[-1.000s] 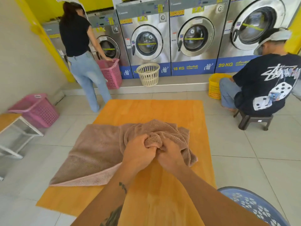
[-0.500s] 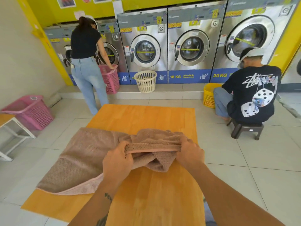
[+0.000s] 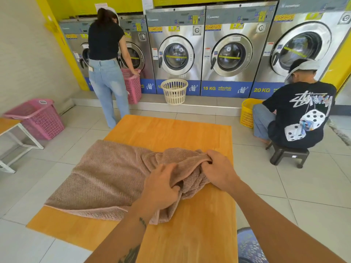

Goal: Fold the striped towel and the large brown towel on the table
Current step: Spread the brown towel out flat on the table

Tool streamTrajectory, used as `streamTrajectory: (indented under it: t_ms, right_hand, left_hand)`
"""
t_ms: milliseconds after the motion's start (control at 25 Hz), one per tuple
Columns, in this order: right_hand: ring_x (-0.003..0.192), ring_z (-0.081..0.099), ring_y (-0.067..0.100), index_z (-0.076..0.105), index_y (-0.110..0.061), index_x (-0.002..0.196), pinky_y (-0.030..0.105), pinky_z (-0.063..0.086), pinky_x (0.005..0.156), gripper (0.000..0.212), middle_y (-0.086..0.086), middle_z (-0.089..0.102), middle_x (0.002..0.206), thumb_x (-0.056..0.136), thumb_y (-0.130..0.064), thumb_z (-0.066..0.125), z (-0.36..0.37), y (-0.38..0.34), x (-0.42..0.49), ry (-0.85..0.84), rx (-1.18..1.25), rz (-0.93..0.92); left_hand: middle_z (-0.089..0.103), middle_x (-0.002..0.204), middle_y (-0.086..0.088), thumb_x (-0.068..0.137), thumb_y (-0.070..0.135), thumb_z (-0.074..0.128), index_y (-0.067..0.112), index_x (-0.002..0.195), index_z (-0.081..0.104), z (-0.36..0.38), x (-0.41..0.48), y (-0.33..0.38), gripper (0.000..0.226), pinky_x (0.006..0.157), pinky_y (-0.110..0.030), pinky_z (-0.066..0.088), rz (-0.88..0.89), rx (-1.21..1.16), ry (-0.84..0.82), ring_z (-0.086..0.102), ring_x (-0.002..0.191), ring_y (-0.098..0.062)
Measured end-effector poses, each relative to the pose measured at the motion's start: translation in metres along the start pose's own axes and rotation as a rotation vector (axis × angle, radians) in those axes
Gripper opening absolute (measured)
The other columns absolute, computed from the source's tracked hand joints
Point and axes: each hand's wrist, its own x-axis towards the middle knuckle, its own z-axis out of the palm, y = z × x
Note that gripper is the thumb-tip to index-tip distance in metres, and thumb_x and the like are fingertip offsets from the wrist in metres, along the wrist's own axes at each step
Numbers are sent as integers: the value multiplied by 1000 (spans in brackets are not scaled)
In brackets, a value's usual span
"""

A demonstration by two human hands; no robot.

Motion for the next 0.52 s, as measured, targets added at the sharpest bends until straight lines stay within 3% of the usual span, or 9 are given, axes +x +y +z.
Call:
streamTrajectory:
  t_ms: [80,160,200,320,400,520]
  right_hand:
    - [73,60,24,57,-25,86,29,49,57,11,5,64,84,86,-14,58,-3,-8,-5,-99,-37,-46]
    - [79,62,29,57,-20,97,45,53,64,21,9,64,90,79,-9,58,-9,-5,-10,-153,-131,-64]
    - [77,61,29,56,-22,100,46,52,63,28,7,64,90,76,-8,55,-15,1,-12,-128,-253,-47]
    - [84,61,29,60,-29,105,38,54,70,32,3,64,99,78,-13,52,-31,31,-21,25,-674,127]
    - [89,60,28,65,-23,95,37,53,74,22,3,60,100,80,-16,50,-34,55,-33,80,-734,224]
    - [81,53,29,63,-15,78,37,47,69,15,4,53,86,78,-11,48,-44,82,-48,287,-683,131]
  left_hand:
    - [37,139,7,87,38,61,37,142,30,10,9,18,63,106,-50,38,55,-26,-43,37,130,-22]
    - [45,109,5,86,32,57,29,109,44,19,13,23,27,87,-45,46,114,11,58,51,107,-25]
    - [44,95,6,85,30,55,26,94,42,20,13,23,16,76,-42,47,106,13,124,53,92,-24]
    - [44,77,6,84,31,56,24,79,38,21,11,28,20,57,-36,38,133,6,195,44,67,-17]
    - [45,73,4,83,33,58,23,73,37,26,10,34,26,55,-34,33,162,21,161,41,64,-16]
    - [52,75,7,85,41,59,26,76,49,42,9,36,20,60,-34,46,169,43,-5,49,67,-15]
